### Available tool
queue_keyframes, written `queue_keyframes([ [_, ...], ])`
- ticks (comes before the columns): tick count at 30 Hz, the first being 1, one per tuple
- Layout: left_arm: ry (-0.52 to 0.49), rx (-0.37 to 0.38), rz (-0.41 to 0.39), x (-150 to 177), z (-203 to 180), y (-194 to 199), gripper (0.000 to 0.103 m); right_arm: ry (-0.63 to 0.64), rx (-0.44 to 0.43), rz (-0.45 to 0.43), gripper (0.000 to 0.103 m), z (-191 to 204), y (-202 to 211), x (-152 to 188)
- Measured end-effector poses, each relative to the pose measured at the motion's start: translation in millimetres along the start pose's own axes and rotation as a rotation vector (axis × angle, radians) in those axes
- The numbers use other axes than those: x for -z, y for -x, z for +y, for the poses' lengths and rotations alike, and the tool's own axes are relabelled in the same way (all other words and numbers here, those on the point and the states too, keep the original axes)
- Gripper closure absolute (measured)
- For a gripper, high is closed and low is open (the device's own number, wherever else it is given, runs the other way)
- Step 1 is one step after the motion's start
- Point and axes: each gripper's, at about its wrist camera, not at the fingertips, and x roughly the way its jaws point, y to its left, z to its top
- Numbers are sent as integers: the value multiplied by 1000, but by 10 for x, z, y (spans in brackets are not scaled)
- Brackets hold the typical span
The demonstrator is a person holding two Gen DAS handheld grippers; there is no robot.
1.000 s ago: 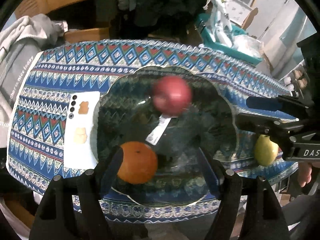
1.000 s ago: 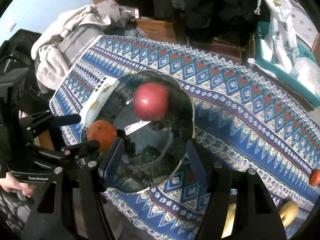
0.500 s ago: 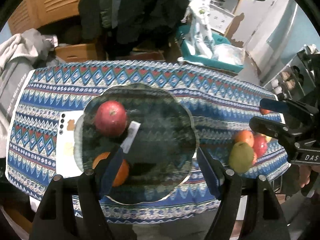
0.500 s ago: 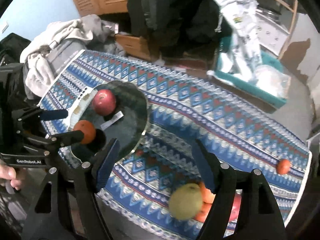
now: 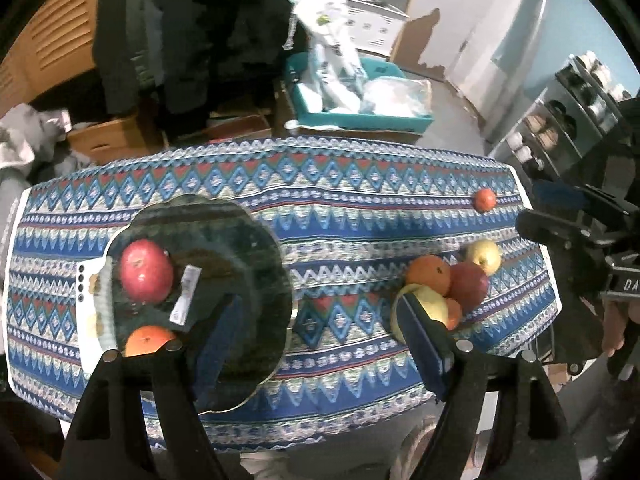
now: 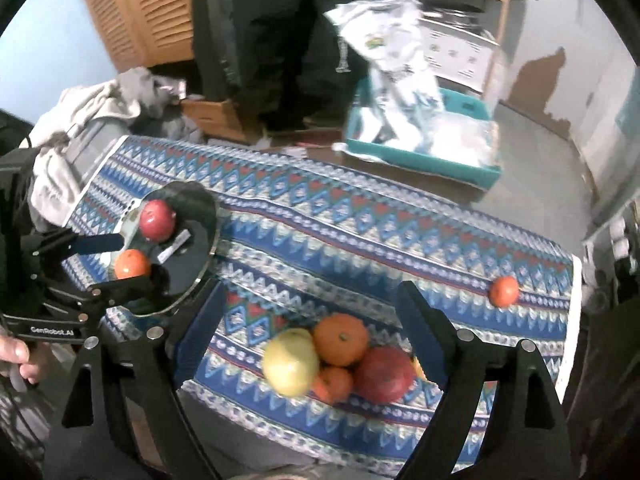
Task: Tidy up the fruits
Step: 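Withdraw both tools from the bowl back toward the remaining fruit, then grasp another orange with the left tool while the right tool grasps the green-yellow pear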
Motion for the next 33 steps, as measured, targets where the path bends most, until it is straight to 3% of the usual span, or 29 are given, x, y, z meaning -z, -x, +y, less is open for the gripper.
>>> queue_keyframes([
  [18,-155,46,82,-141,-919,-455,22,-164,56,32,16,-881,107,519],
  [33,-225,77,202,-165,-1291,-1094,22,-290,75,115,16,-1390,-120,877],
])
